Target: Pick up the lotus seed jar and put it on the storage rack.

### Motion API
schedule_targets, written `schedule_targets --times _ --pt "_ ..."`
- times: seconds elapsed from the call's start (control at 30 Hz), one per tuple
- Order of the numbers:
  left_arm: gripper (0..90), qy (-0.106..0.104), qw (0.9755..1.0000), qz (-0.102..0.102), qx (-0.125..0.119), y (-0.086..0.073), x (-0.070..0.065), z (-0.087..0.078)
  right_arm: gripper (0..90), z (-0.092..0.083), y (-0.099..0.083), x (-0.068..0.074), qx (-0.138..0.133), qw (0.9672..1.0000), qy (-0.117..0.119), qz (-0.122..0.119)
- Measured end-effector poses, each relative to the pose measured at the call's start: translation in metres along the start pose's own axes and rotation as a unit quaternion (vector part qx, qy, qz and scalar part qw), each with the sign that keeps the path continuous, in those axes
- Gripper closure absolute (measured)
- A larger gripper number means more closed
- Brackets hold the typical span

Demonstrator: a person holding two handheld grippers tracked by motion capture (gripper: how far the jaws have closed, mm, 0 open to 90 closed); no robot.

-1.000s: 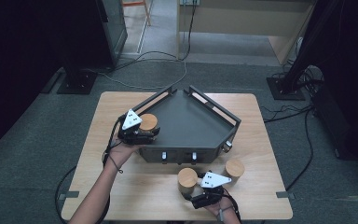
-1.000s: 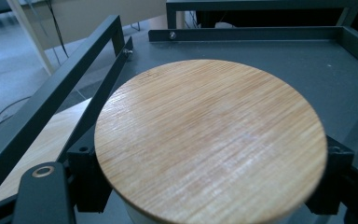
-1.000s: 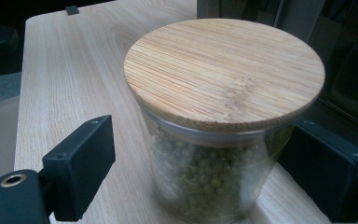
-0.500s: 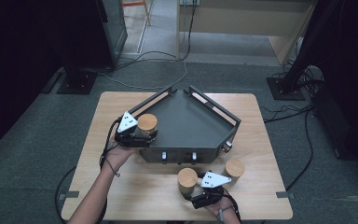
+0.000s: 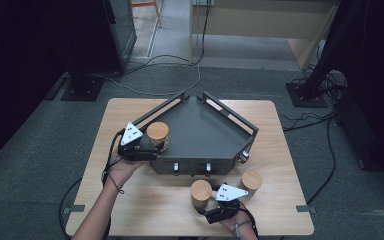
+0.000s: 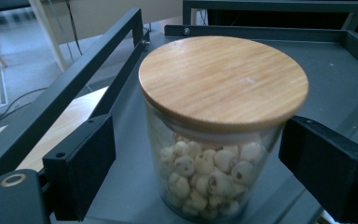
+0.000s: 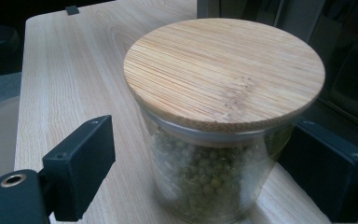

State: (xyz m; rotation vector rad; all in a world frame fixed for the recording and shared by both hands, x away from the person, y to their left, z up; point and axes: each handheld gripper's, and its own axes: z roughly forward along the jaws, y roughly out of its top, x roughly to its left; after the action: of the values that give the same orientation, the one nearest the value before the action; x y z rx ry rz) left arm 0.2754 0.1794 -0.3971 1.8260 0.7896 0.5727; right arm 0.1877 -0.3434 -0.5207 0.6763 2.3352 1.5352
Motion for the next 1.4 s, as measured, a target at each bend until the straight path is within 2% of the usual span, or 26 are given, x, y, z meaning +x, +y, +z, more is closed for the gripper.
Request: schedule_targets --times 0.2,0.23,0.33,0.5,0.63,0.77,1.03,1.27,1.4 --pt "10.7 -0.004 1.0000 0.006 0.000 -0.003 -0.002 -0.006 11.5 0.000 0.000 0.000 0.001 1.0000 0.000 0.001" --pt "10.7 0.000 1.0000 -0.001 0.000 -0.004 -0.003 -0.006 11.5 0.000 0.000 0.000 0.001 1.0000 0.000 0.001" --pt "10.7 0.005 1.0000 0.007 0.004 -0.006 -0.005 -0.008 11.5 0.000 0.001 0.000 0.002 1.0000 0.000 0.000" --pt "10.7 0.003 1.0000 0.000 0.000 -0.013 -0.005 -0.013 11.5 0.000 0.000 0.000 0.000 1.0000 0.000 0.000" --pt "10.7 0.013 0.9999 -0.008 -0.004 -0.018 -0.010 -0.017 11.5 0.000 0.000 0.000 0.001 1.0000 0.000 0.000" --pt "10.7 0.017 0.9998 0.004 -0.008 -0.021 -0.014 -0.021 11.5 0.000 0.000 0.000 0.000 1.0000 0.000 0.001" --pt "10.7 0.006 0.9999 0.004 -0.015 -0.026 -0.012 -0.030 11.5 0.000 0.000 0.000 0.000 1.0000 0.000 0.000" --pt "10.7 0.008 0.9998 0.003 -0.018 -0.034 -0.013 -0.035 11.5 0.001 0.001 0.000 0.002 1.0000 0.000 0.000" --pt "10.7 0.009 0.9996 0.014 -0.022 -0.038 -0.015 -0.039 11.4 0.001 0.000 0.000 0.001 1.0000 -0.001 0.000"
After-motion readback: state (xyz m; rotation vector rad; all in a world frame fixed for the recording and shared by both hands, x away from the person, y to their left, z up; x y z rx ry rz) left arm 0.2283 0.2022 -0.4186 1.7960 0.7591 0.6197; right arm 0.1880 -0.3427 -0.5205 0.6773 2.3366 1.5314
